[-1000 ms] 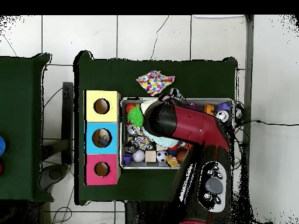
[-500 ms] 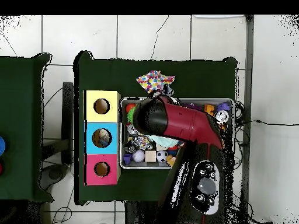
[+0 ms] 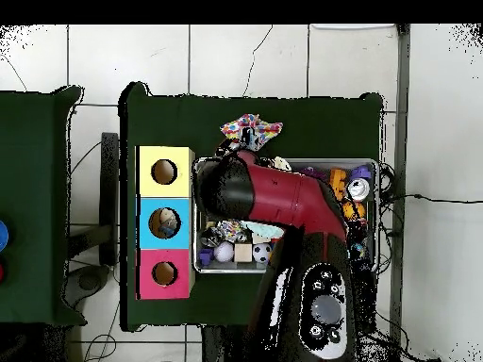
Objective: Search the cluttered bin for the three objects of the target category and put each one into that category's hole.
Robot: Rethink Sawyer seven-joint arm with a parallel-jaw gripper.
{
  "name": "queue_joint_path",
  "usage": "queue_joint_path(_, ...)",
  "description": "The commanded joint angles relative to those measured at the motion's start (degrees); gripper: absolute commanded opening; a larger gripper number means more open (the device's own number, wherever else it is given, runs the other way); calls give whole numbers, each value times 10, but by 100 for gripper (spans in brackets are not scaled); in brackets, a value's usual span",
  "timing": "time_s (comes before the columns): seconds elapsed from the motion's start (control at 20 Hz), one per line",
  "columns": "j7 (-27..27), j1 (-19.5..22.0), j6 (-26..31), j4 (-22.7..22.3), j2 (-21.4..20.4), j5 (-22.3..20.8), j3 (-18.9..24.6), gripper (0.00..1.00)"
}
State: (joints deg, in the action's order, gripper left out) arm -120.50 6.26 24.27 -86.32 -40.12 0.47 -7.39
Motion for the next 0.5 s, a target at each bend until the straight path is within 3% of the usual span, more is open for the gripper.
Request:
queue_joint_path(0.05, -1, 6, 46, -84, -32, -1, 80, 0)
queue_joint_path(0.3, 2, 0, 60, -98, -51, -3, 93, 0)
queue_joint_path(0.5, 43, 12, 83, -120, -68, -12, 123, 0)
